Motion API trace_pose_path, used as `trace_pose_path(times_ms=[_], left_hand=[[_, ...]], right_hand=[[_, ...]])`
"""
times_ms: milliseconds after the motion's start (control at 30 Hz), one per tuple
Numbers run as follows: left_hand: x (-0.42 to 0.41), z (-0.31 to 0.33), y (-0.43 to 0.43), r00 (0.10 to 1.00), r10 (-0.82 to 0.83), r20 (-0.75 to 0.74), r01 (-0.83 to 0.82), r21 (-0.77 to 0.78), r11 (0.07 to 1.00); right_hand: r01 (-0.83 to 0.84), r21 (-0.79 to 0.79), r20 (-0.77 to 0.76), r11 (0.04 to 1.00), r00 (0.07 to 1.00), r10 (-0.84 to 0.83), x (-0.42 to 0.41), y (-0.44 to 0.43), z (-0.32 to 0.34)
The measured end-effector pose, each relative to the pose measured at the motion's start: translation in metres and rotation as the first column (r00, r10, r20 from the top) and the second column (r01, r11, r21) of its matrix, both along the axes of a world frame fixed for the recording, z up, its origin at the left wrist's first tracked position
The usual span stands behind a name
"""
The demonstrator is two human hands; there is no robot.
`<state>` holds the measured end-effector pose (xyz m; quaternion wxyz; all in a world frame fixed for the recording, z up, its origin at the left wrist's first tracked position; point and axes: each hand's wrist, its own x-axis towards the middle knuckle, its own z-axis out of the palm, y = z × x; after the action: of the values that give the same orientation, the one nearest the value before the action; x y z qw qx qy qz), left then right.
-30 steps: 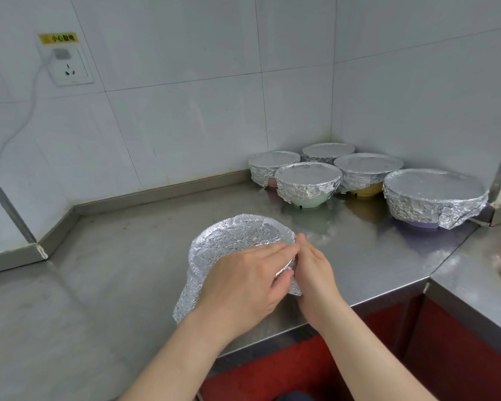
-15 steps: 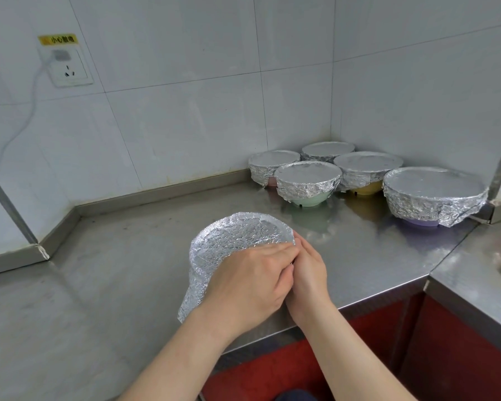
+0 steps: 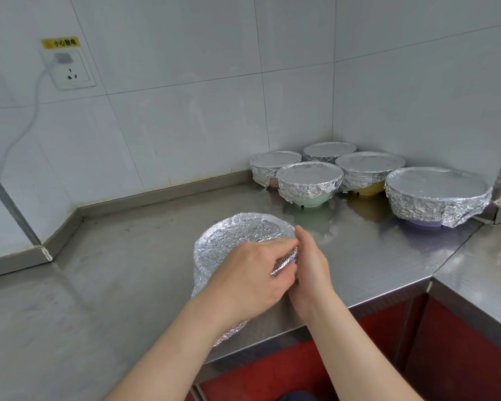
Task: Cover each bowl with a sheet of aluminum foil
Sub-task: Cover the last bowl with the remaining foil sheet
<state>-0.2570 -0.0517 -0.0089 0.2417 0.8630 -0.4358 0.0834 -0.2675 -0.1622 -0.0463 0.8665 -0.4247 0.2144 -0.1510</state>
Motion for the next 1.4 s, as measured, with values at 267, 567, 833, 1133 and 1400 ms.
trace_pose_path(times_ms=[267, 567, 833, 1133, 1400], left_hand=[[0.061, 0.014, 0.033, 0.886, 0.459, -0.060, -0.460, 0.010, 0.888], [0.064, -0.003, 0.034, 0.827, 0.479, -0.293, -0.535, -0.150, 0.832], [0.068, 0.008, 0.039, 0.832, 0.506, -0.228, -0.519, 0.002, 0.855], [0.093, 0.025, 0.014, 0.855, 0.349, -0.384, -0.405, -0.072, 0.912], [0.100, 0.017, 0.023, 0.844, 0.323, -0.429, -0.400, -0.101, 0.911]], right_hand=[[-0.002, 0.055, 0.052, 0.998, 0.999, -0.001, -0.010, 0.005, 0.003], [0.034, -0.052, -0.076, 0.998, 0.996, -0.038, 0.000, 0.013, 0.013], [-0.058, -0.121, -0.131, 0.991, 0.991, 0.042, -0.001, -0.012, 0.023], [-0.075, -0.469, -0.159, 0.880, 0.987, -0.001, 0.021, -0.017, 0.031], [-0.220, -0.615, -0.231, 0.757, 0.968, 0.093, 0.024, -0.025, 0.036]])
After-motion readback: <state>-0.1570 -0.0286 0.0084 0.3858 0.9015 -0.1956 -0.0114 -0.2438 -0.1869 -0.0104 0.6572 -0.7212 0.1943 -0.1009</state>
